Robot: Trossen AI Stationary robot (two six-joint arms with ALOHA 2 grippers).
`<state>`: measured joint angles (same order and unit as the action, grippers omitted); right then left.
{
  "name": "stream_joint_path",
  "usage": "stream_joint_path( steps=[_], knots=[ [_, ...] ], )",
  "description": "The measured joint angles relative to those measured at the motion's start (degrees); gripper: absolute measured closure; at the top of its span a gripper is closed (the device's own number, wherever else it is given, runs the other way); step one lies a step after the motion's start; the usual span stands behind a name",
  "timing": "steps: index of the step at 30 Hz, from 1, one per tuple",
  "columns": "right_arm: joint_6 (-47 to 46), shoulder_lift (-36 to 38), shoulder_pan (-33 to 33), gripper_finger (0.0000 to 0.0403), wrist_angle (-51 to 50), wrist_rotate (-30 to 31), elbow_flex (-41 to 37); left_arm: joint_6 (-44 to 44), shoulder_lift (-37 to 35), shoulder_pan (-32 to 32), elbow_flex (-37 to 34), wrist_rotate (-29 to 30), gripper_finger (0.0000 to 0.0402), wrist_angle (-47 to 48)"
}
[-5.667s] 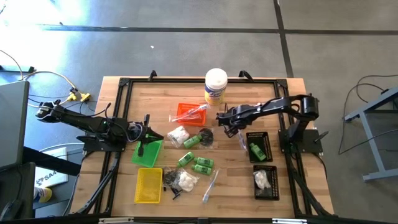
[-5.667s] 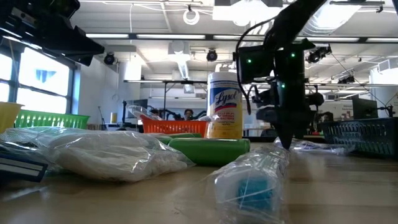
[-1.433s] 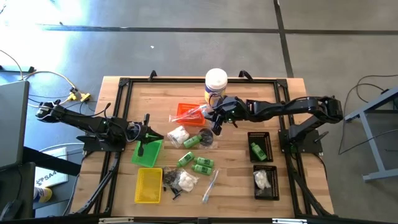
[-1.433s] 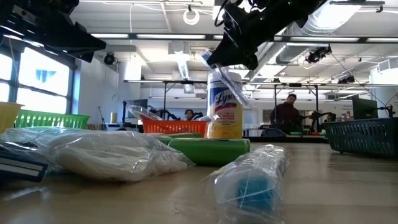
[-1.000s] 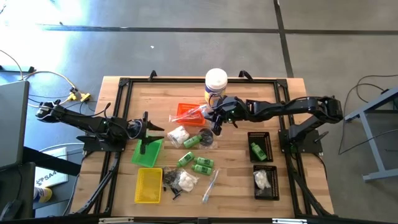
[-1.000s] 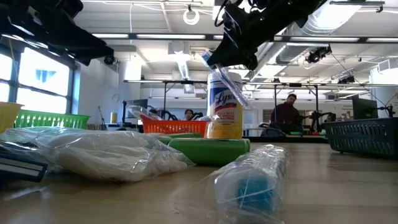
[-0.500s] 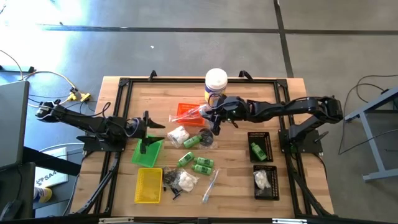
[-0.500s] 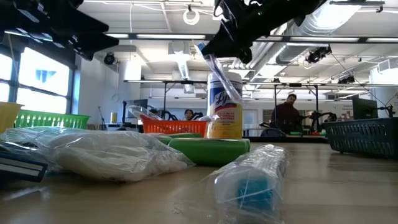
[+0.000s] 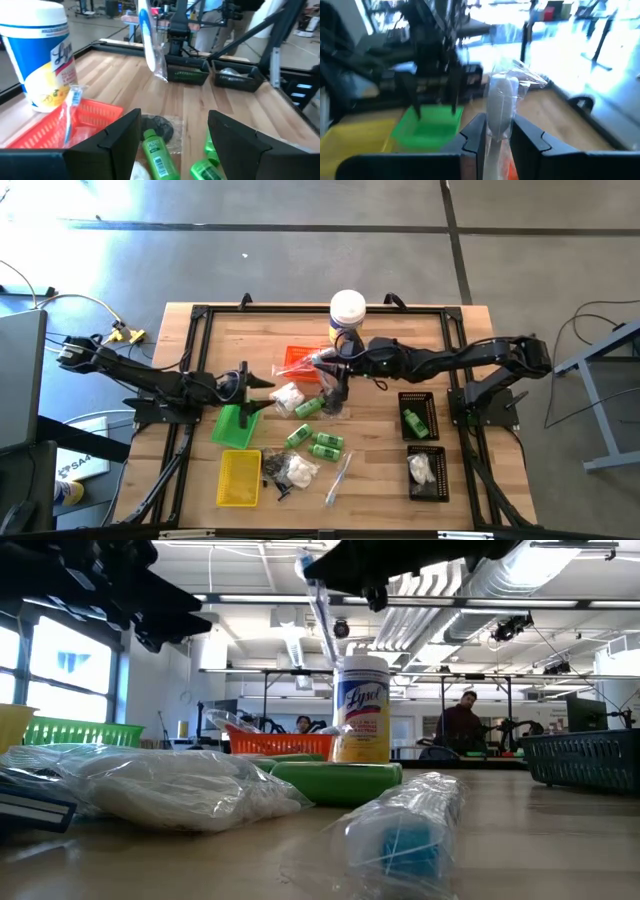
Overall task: Pick & Place Travel size toiletries
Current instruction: Put the blue toothbrush into the orange bin
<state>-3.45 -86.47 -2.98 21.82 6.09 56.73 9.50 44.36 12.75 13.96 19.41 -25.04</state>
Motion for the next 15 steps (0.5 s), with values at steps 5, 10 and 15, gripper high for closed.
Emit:
stream_joint_path(
  steps=[5, 10, 15],
  knots=[
    [2.42, -1.65, 0.00, 0.0339, 4.51, 3.42, 0.00, -0.17, 0.52, 0.00, 0.01, 1.30, 0.0174, -0.64],
    [3.51, -2.26, 0.01, 0.0339, 5.94, 4.26, 0.00, -0.19, 0.48, -0.02, 0.02, 2.00, 0.0174, -1.15],
    [3.66, -2.26, 0.83, 0.0339, 7.51, 3.66, 0.00, -0.23, 0.95, -0.02, 0.02, 2.15, 0.0174, -3.13]
  ],
)
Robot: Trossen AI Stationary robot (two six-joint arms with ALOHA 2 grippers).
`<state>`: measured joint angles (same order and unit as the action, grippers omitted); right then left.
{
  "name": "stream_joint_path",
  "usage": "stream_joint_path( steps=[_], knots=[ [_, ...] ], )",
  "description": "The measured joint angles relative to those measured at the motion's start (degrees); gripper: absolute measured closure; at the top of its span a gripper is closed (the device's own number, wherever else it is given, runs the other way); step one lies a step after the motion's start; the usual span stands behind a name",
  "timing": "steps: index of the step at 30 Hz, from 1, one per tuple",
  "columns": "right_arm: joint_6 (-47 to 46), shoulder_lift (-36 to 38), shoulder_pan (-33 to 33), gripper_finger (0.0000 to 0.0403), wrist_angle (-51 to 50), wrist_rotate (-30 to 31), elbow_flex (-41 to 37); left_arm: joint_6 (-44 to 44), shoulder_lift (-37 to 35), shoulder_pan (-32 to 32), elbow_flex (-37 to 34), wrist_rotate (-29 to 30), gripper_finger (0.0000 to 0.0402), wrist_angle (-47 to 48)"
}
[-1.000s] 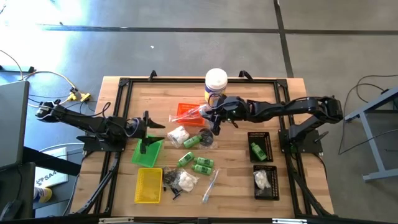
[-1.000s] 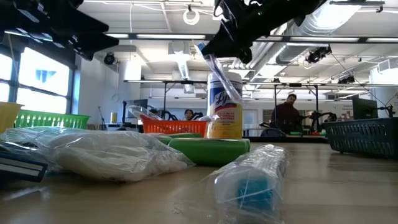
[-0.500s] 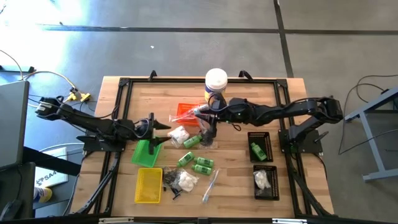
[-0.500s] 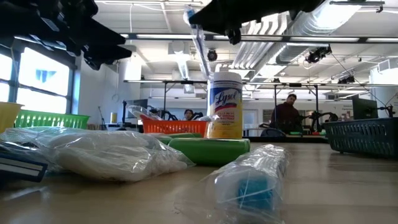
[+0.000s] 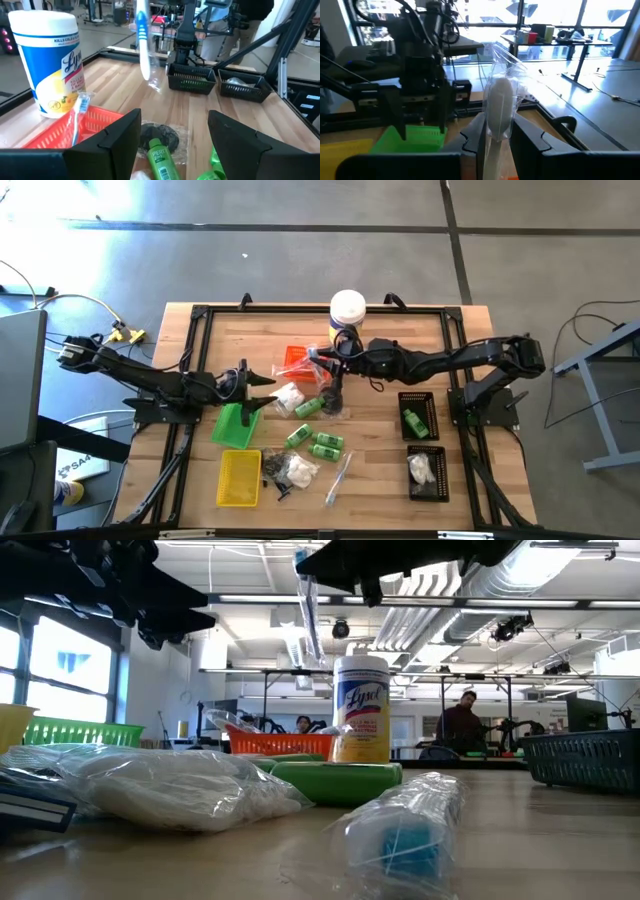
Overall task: Pick & Place Travel size toiletries
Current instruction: Put the blue toothbrush into the orange bin
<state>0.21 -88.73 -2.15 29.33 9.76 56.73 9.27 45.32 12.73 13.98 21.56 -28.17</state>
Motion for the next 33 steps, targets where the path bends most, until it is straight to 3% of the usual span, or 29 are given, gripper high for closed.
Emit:
stream_joint_path(
  steps=[5, 10, 20, 33],
  knots=[
    [0.09, 0.00, 0.30, 0.0339, 2.44, -5.37, 0.00, -3.02, 2.83, -0.01, -0.01, 0.21, 0.0174, -5.99],
    [0.09, 0.00, 0.28, 0.0339, 2.68, -5.85, 0.00, -1.49, 7.85, -3.47, 0.02, -0.70, 0.0174, -13.90],
    [0.18, 0.01, 0.28, 0.0339, 2.68, -7.00, 0.00, 3.02, 21.05, -15.14, 3.87, -19.79, 0.0174, -23.66],
    [0.74, 0.07, 0.28, 0.0339, 2.64, -6.97, 0.00, -0.33, 35.68, -16.48, 16.63, -25.18, 0.0174, -23.10]
  ],
)
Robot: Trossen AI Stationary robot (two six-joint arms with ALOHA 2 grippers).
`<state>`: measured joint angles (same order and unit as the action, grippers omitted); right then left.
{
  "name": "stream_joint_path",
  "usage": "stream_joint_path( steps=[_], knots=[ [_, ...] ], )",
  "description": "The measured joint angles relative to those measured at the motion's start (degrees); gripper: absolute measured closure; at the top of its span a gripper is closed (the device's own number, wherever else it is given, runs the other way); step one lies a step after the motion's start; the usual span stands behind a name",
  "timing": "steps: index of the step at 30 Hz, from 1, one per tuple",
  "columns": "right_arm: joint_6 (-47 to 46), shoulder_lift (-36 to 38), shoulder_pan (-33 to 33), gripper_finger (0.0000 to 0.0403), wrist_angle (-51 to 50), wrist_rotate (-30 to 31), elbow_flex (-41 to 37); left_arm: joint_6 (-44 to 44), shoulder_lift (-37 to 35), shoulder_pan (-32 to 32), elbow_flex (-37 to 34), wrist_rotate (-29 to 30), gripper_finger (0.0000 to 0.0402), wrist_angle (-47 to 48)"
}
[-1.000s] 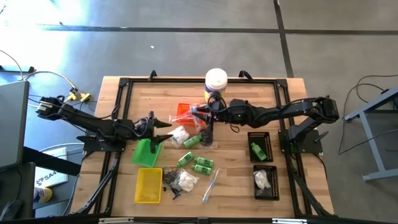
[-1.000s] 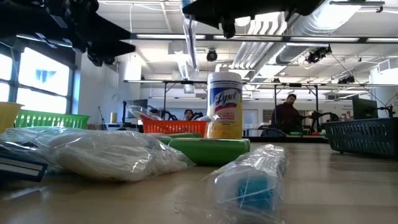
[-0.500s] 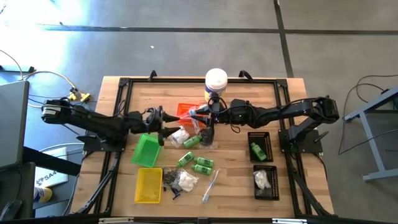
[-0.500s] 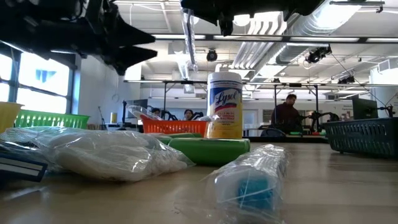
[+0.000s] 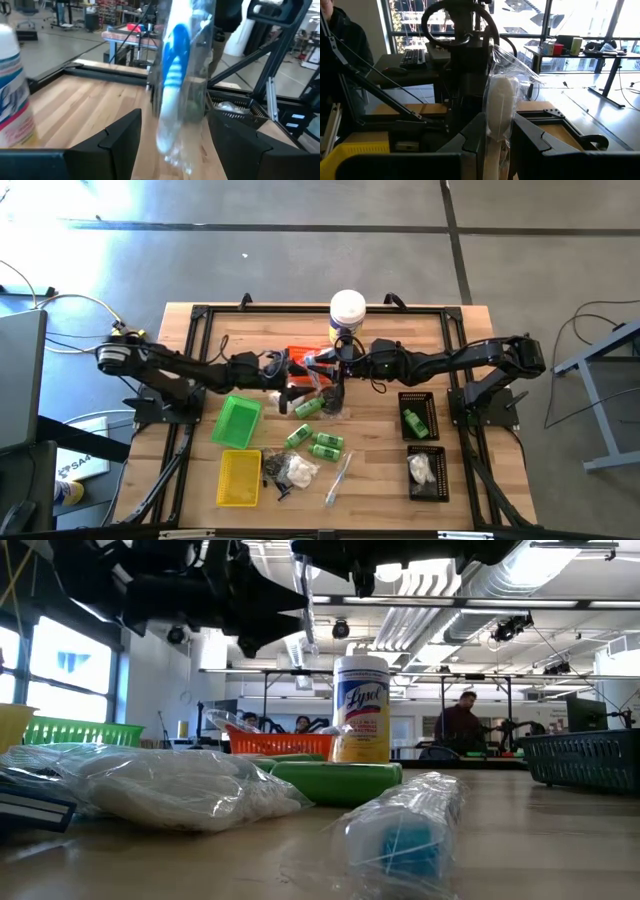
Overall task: Pick & Place Travel size toiletries
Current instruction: Put the blue toothbrush into the orange bin
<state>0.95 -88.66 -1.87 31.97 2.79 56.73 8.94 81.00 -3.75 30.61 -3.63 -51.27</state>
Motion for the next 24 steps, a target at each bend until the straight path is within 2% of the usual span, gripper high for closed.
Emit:
stream_joint_path(
  steps=[8, 15, 18, 24],
  knots=[
    [-0.02, 0.00, 0.00, 0.0339, -0.40, 0.00, 0.00, -0.10, 1.34, 0.00, 3.05, -0.07, 0.0185, 1.73],
    [-0.02, 0.00, 0.00, 0.0339, -0.42, 0.00, 0.00, -0.10, 1.32, 0.00, 3.13, -0.13, 0.0257, 1.45],
    [-0.02, 0.00, 0.00, 0.0339, -0.44, 0.00, 0.00, -0.10, 1.32, 0.00, 3.13, 1.62, 0.0288, 1.31],
    [-0.02, 0.02, 0.00, 0.0339, -0.46, 0.02, 0.00, 0.12, 1.32, 0.00, 3.13, 3.02, 0.0332, 1.30]
  ],
)
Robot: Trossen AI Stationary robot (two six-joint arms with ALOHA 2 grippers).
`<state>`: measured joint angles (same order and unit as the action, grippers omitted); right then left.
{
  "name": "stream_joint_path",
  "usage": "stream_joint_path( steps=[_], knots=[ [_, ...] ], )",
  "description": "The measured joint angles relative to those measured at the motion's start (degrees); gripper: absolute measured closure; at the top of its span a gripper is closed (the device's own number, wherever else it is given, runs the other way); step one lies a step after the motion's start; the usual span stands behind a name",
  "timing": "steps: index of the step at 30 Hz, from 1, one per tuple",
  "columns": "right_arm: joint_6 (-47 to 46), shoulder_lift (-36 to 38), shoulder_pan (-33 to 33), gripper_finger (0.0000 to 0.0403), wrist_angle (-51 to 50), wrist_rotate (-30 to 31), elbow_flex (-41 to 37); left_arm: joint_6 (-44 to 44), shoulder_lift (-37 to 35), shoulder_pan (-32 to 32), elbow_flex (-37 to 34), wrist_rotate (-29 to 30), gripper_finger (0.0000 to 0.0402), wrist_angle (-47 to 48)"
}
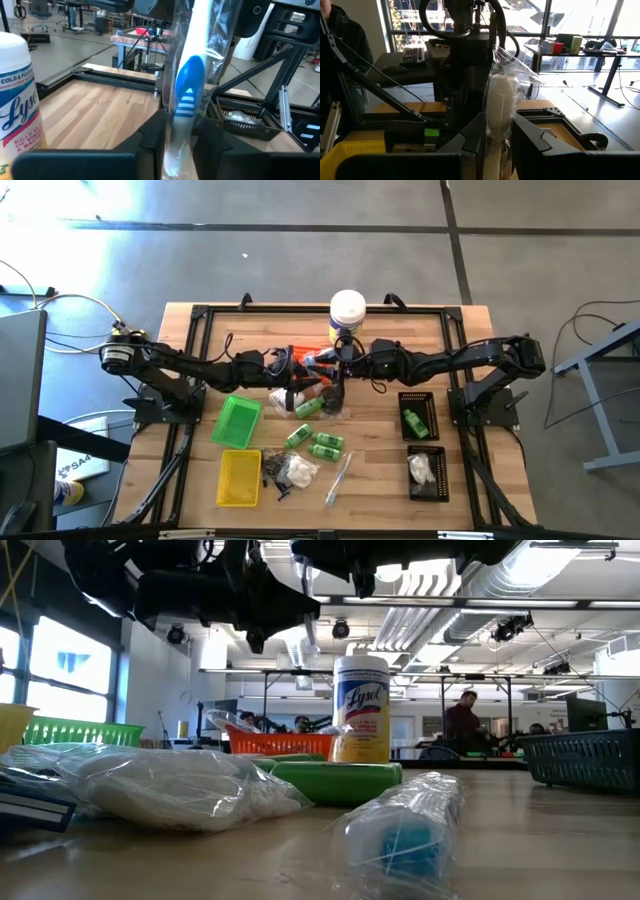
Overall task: Pick & Place Travel size toiletries
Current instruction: Put the blue toothbrush into the orange bin
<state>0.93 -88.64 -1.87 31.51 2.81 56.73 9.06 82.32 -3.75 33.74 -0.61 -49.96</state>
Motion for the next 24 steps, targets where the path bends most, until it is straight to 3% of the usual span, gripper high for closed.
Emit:
stream_joint_path(
  steps=[7, 18, 24],
  knots=[
    [-0.63, 0.00, -0.04, 0.0339, -0.11, 0.15, 0.00, 0.17, 0.00, 0.00, 0.00, -0.38, 0.0369, -0.01],
    [-0.66, 0.02, -0.04, 0.0339, -1.31, 0.04, 0.00, 0.22, 0.00, 0.00, 0.00, -0.45, 0.0369, 0.78],
    [-0.66, 0.02, -0.02, 0.0313, -1.55, -0.02, 0.00, 0.26, 0.00, 0.00, 0.00, -0.45, 0.0371, 1.14]
  ],
)
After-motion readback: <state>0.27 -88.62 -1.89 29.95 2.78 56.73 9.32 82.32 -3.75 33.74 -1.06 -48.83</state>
